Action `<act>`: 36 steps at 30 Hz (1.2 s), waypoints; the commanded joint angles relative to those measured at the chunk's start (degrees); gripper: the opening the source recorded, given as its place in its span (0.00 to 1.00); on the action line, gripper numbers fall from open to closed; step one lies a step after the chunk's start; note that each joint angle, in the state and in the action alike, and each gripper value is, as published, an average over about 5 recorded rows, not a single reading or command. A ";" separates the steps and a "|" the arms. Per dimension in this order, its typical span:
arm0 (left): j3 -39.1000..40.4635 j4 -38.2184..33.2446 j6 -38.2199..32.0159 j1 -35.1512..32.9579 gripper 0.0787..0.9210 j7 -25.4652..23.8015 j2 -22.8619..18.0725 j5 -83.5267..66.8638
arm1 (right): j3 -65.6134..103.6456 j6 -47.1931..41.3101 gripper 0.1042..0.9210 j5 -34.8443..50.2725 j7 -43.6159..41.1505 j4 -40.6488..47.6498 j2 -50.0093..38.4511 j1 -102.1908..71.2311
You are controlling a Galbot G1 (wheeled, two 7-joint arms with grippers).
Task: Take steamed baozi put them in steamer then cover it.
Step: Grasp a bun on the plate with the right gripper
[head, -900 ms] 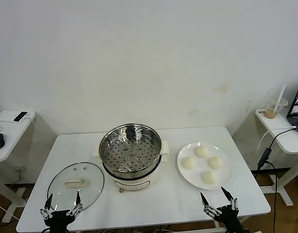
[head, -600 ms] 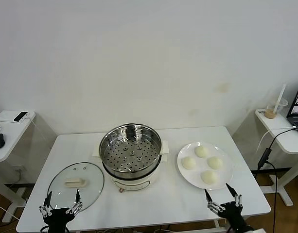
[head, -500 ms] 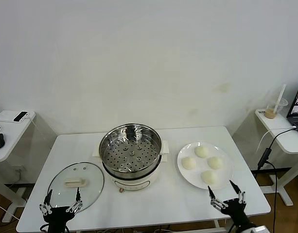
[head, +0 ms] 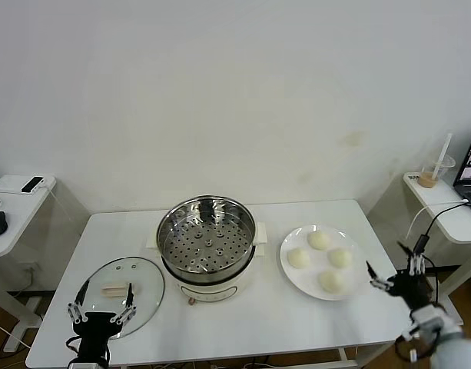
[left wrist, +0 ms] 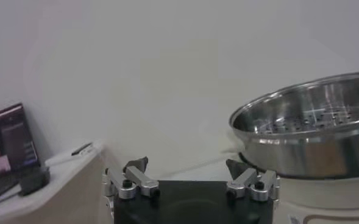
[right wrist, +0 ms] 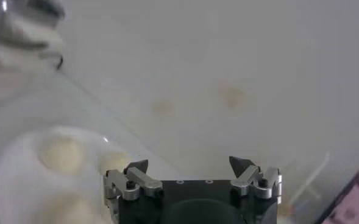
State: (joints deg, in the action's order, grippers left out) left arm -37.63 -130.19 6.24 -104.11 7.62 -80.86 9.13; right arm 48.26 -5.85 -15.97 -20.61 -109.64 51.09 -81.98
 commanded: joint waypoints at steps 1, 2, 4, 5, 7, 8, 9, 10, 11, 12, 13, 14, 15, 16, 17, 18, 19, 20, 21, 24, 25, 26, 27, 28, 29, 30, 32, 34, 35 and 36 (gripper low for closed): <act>0.08 0.28 -0.15 2.05 0.88 -1.67 -0.33 4.31 | -9.41 -2.07 0.88 -9.29 -15.52 13.18 -18.45 20.13; 0.10 0.38 -0.13 2.30 0.88 -1.64 -0.41 4.48 | -12.67 -2.12 0.88 -8.77 -16.84 14.64 -19.70 23.07; 0.10 0.60 -0.11 2.74 0.88 -1.61 -0.50 4.79 | -20.20 -2.31 0.88 -7.25 -19.80 18.06 -21.66 30.73; 0.10 0.70 -0.09 2.91 0.88 -1.60 -0.51 4.90 | -23.87 -2.29 0.88 -6.35 -21.22 19.85 -22.21 34.66; 0.01 0.86 -0.07 3.15 0.88 -1.59 -0.46 5.04 | -32.14 -2.75 0.88 -3.52 -24.24 23.50 -22.86 42.67; -0.07 0.93 -0.06 3.29 0.88 -1.59 -0.42 5.08 | -36.07 -3.09 0.88 -1.93 -25.79 25.08 -22.89 46.30; -0.18 1.01 -0.05 3.42 0.88 -1.59 -0.38 5.09 | -39.66 -3.45 0.88 -0.56 -27.22 26.49 -22.76 49.15; -0.34 1.12 -0.05 3.59 0.88 -1.59 -0.34 5.08 | -43.73 -3.79 0.88 0.71 -28.88 27.94 -22.43 52.52; -0.52 1.24 -0.05 3.76 0.88 -1.58 -0.31 5.07 | -47.33 -4.03 0.88 1.67 -30.35 29.20 -21.97 55.89; -0.69 1.36 -0.04 3.95 0.88 -1.56 -0.29 5.06 | -51.12 -4.10 0.88 2.31 -31.92 30.77 -21.20 59.22; -0.86 1.46 -0.03 4.13 0.88 -1.54 -0.28 5.05 | -54.73 -4.11 0.88 2.80 -33.27 32.28 -20.23 62.37; -1.02 1.53 -0.03 4.29 0.88 -1.53 -0.26 5.03 | -58.25 -4.15 0.88 3.36 -34.51 33.81 -19.11 65.40; -1.17 1.57 -0.03 4.42 0.88 -1.54 -0.24 5.01 | -61.30 -4.33 0.88 3.95 -35.62 35.34 -17.78 67.84; -1.32 1.58 -0.03 4.55 0.88 -1.55 -0.20 4.99 | -64.15 -4.49 0.88 4.44 -36.69 36.92 -16.35 69.97; -1.47 1.57 -0.02 4.64 0.88 -1.57 -0.18 4.96 | -66.45 -4.62 0.88 4.82 -37.54 38.46 -14.81 71.80; -1.67 1.57 -0.02 4.74 0.88 -1.59 -0.14 4.92 | -68.66 -4.78 0.88 5.08 -38.48 40.23 -13.07 73.50; -1.91 1.58 -0.01 4.84 0.88 -1.63 -0.11 4.87 | -70.60 -4.92 0.88 5.20 -39.34 41.98 -11.33 75.12; -2.13 1.59 0.00 4.93 0.88 -1.65 -0.08 4.82 | -72.10 -4.95 0.88 5.01 -40.11 43.78 -9.63 76.38; -2.36 1.61 0.04 5.03 0.88 -1.69 -0.05 4.75 | -73.76 -4.92 0.88 4.70 -41.01 45.85 -7.82 77.70; -2.95 1.65 0.15 5.28 0.88 -1.82 0.13 4.57 | -77.61 -4.67 0.88 3.34 -43.59 51.09 -3.83 80.62; -3.12 1.66 0.18 5.38 0.88 -1.85 0.21 4.53 | -78.78 -4.40 0.88 2.70 -44.27 52.82 -2.71 81.53; -3.25 1.68 0.18 5.47 0.88 -1.88 0.27 4.50 | -79.62 -4.13 0.88 2.10 -44.71 54.31 -1.80 82.24; -3.41 1.71 0.18 5.58 0.88 -1.90 0.35 4.45 | -80.30 -3.71 0.88 1.43 -45.01 56.06 -0.74 82.98; -3.56 1.77 0.18 5.69 0.88 -1.92 0.43 4.37 | -80.78 -3.26 0.88 0.82 -45.08 57.77 0.34 83.54; -3.72 1.82 0.18 5.78 0.88 -1.93 0.50 4.27 | -81.05 -2.87 0.88 0.34 -44.99 59.33 1.38 83.96; -3.91 1.89 0.19 5.86 0.88 -1.95 0.57 4.11 | -81.13 -2.65 0.88 -0.01 -44.75 60.70 2.39 84.16; -4.30 2.04 0.20 6.00 0.88 -2.02 0.72 3.81 | -81.08 -2.49 0.88 -0.62 -44.23 62.89 4.37 84.18; -4.67 2.17 0.19 6.09 0.88 -2.12 0.86 3.65 | -80.87 -2.41 0.88 -1.43 -43.88 64.17 6.05 83.75; -4.83 2.21 0.18 6.11 0.88 -2.16 0.93 3.63 | -80.74 -2.27 0.88 -1.92 -43.76 64.61 6.78 83.51; -5.01 2.23 0.18 6.11 0.88 -2.19 1.00 3.60 | -80.61 -2.08 0.88 -2.40 -43.67 65.00 7.41 83.27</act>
State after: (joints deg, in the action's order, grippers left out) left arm -41.50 -128.10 6.43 -98.23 5.62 -80.02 12.93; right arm -23.80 -8.59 -16.37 -60.73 -56.00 50.63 -6.28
